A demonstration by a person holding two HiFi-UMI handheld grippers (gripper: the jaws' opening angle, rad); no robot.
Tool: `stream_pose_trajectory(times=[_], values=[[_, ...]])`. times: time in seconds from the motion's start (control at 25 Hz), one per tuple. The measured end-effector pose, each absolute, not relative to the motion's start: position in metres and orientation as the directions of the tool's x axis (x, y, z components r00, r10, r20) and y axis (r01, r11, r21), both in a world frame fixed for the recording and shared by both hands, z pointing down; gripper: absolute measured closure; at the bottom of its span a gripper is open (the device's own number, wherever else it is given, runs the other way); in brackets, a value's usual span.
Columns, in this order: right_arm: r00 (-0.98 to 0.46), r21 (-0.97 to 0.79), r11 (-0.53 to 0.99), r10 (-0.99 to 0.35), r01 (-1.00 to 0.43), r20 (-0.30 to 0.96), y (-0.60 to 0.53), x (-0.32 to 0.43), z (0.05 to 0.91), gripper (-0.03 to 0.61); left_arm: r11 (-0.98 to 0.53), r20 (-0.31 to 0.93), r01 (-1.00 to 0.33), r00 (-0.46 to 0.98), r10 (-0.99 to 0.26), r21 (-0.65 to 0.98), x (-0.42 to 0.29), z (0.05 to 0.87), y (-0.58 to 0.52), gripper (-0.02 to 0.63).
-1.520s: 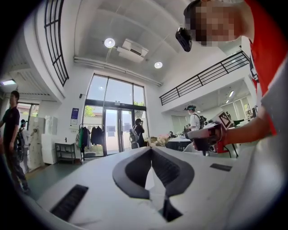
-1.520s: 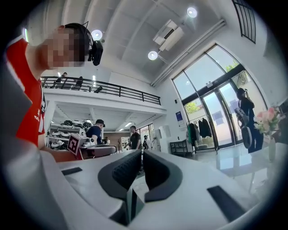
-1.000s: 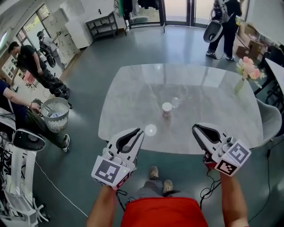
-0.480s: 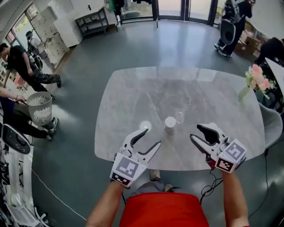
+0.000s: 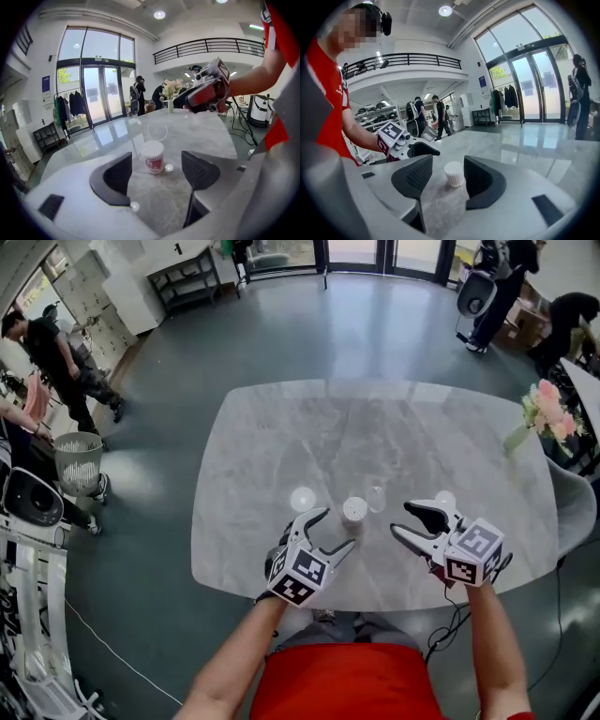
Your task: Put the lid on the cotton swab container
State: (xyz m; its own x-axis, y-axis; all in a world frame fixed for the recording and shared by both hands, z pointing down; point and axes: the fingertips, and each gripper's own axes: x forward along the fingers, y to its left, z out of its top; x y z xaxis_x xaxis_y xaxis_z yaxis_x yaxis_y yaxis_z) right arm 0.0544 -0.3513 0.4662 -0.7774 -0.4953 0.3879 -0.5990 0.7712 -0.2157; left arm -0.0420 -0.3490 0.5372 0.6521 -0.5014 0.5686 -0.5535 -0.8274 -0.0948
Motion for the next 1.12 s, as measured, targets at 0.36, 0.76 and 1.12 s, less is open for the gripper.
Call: stream_pose_trajectory(times=[0.36, 0.76, 1.12], values=[[-0.808, -0.294, 0.784, -0.401, -0.547, 0.433, -0.377, 0.044, 0.503, 0.348, -0.807, 0.65, -0.586, 0.586, -0.484, -0.073, -0.023, 0.588, -0.385, 0.268], [-0.853, -0.334, 0.818, -0.32, -0.468, 0.413, -0.388, 0.022, 0.505, 0.348, -0.826, 0.636, -0.564, 0.627, -0.45, -0.028, -0.008, 0.606, -0.395, 0.268], [-0.893, -0.378, 0.854, -0.194, -0.357, 0.405, -0.377, -0.019, 0.502, 0.416, -0.838, 0.618, -0.545, 0.646, -0.447, -0.037, -0.008, 0.606, -0.397, 0.31]])
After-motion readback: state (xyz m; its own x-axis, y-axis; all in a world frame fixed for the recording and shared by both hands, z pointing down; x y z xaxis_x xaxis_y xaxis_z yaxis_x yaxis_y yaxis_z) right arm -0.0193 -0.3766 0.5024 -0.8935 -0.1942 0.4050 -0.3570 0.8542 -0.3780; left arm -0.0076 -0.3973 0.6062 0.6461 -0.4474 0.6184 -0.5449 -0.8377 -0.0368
